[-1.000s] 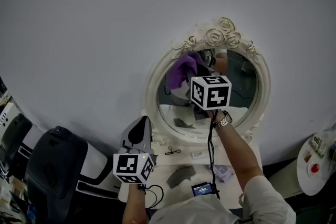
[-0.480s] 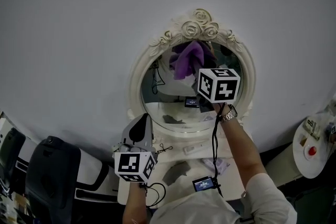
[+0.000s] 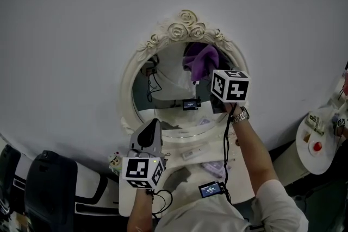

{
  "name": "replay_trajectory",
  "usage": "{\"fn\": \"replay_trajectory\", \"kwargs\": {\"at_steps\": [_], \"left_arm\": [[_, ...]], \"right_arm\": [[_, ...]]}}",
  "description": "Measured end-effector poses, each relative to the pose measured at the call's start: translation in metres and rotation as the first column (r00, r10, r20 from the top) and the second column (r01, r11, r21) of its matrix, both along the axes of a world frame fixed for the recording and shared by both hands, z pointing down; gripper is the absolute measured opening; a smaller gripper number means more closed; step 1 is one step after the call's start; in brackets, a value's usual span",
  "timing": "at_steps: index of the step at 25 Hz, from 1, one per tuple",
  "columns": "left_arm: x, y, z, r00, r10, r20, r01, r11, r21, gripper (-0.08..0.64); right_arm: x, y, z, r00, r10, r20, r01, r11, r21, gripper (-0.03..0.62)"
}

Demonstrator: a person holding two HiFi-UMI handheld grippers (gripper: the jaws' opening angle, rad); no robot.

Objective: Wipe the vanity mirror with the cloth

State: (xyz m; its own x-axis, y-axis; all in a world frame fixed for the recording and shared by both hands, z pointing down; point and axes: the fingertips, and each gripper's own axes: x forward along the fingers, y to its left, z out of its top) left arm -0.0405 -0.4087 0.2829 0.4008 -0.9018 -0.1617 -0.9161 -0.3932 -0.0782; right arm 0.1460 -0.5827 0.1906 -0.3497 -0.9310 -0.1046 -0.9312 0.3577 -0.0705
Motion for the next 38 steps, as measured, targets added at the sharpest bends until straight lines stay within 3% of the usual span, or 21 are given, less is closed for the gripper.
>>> {"fn": "replay_trajectory", "kwargs": {"at_steps": [7,12,18,22,26,34,38], "left_arm": [[0.009,0.008,0.003,1.0,0.015,0.005,-0.015,1.0,-0.006,0.002],[-0.007,0.019,0.002,1.0,-0.022,0.002,0.022,1.0,-0.001,0.002],[-0.039,0.029,0.003,0.995,-0.096,-0.005,0.096,0.995,-0.013,0.002],[-0.059,0.04,0.001,0.989,-0.149,-0.004,0.149,0.989,-0.011,0.002],[-0.087,0.056,0.0,0.976,-0.218,-0.012,0.218,0.976,-0.005,0.002],[-0.142,0.081,0.012,0.936,-0.352,-0.026,0.351,0.936,-0.039,0.002],[-0.14,0.076,0.013,0.939,-0.344,-0.019,0.343,0.938,-0.043,0.002]], "right_arm": [[0.034,-0.004,0.011,0.998,0.063,0.007,-0.063,0.997,-0.042,0.06],[0.029,0.003,0.013,0.993,0.11,0.029,-0.109,0.993,-0.052,0.059],[-0.072,0.029,0.034,0.996,-0.077,-0.039,0.075,0.996,-0.058,0.059],[-0.154,0.039,0.058,0.974,-0.206,-0.096,0.198,0.976,-0.09,0.059],[-0.21,0.04,0.074,0.955,-0.275,-0.114,0.262,0.958,-0.117,0.058],[-0.261,0.031,0.084,0.945,-0.315,-0.089,0.301,0.944,-0.137,0.058],[-0.258,0.029,0.084,0.944,-0.314,-0.102,0.301,0.946,-0.119,0.058]]}}
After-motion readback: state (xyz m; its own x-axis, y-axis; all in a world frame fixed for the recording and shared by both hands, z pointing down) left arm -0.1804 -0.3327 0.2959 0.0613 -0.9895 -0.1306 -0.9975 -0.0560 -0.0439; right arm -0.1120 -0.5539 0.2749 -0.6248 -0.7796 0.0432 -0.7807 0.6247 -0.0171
